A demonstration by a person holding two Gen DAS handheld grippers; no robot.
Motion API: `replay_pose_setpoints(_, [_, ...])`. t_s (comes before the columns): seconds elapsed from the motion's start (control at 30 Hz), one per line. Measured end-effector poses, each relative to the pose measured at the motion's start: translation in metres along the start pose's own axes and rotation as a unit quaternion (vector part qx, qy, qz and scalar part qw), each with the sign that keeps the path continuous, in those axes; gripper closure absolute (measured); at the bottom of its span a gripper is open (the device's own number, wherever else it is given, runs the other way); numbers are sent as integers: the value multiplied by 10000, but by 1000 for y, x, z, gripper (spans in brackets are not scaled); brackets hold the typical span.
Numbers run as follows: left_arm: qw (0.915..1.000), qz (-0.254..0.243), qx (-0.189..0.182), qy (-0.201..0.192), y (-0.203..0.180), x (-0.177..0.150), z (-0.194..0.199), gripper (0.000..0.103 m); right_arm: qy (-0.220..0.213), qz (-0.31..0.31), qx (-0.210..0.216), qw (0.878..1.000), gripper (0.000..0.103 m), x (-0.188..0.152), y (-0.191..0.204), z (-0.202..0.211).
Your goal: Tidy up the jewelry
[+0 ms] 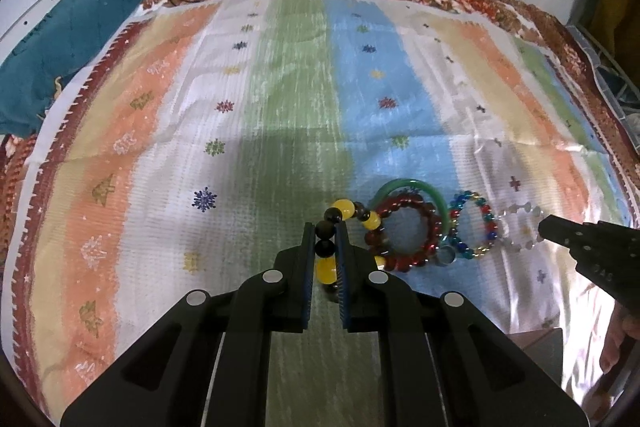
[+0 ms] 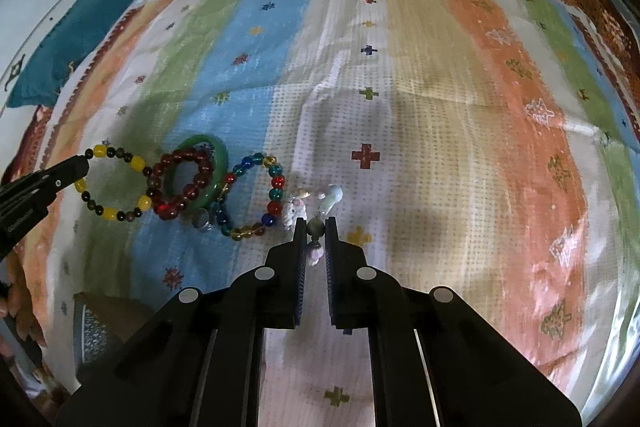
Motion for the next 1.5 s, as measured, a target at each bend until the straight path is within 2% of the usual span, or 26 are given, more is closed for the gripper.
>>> replay_pose_setpoints(0.1, [10000,11,-2,-38,-1,0,8,94,-53,-54,62,10000,93,-1,1,9])
replay_pose_setpoints(0.2, [9998,74,175,-89,1,1,17,94,-116,-51,104,9999,93,-1,4,18])
replay_pose_setpoints(0.73, [9989,-116,-114,-433,-22,-5,65,94,-532,268,141,9981,93,-5,31,66])
replay_pose_setpoints(0.87, [9985,-164,-222,-476,-28,-6,74,94,-672,415,-60,9969,93,-6,34,76])
replay_pose_setpoints(1.5, [9953,-349,-471,-774,-49,-21,117,94,-968,458,245,9939,93,-25,49,118])
Point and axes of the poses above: each gripper's, at about its wrist camera, not at the fingertips, and z roughly against the way its jaws point, y to its left, x to its top, the point moved 2 cm from there along -z, roughly the way its jaws point, and after that the axes turned 7 degrees about -y, right-handed, at the moved point
